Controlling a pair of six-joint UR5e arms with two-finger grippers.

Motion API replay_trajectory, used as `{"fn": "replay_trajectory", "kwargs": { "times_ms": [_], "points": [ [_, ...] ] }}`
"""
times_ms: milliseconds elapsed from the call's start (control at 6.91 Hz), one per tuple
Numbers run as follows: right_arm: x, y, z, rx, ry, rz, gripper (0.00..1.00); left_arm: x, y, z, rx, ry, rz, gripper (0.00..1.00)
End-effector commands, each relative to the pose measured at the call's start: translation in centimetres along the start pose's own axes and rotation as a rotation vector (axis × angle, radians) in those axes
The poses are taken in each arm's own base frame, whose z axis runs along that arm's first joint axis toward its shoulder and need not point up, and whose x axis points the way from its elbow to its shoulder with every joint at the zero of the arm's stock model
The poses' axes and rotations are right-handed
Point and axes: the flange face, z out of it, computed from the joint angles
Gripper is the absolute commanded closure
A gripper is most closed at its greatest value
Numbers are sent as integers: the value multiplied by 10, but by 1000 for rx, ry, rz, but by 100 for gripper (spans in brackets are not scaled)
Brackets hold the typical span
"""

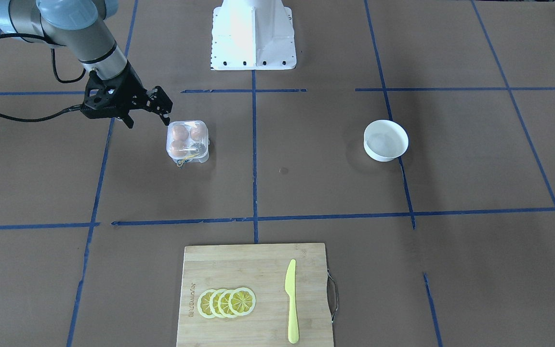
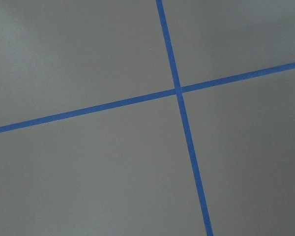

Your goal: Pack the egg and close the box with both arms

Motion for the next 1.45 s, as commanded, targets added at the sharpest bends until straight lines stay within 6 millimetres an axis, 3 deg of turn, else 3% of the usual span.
{"fn": "replay_trajectory", "kwargs": {
  "times_ms": [0,145,289,434,723,868,1013,1157,1302],
  "points": [
    [44,-32,-12,29,72,-26,0,0,0,0,0,0,-1,0],
    [78,-54,-25,30,127,-77,0,0,0,0,0,-2,-1,0],
    [133,-81,-51,14,158,-123,0,0,0,0,0,-2,1,0],
    [200,-103,-75,-4,184,-176,0,0,0,-1,2,-2,-1,0],
    [352,-145,-108,-31,260,-285,0,0,1,0,0,0,1,0],
    [423,-154,-123,-43,295,-318,0,-1,1,0,0,0,-2,0],
    [485,-153,-140,-60,276,-338,0,-1,2,1,-3,1,-2,0],
    [551,-112,-128,-119,212,-267,0,-2,3,2,-4,1,-6,0],
    [573,-81,-123,-141,179,-217,0,-1,4,2,-4,1,-4,0]
  ]
}}
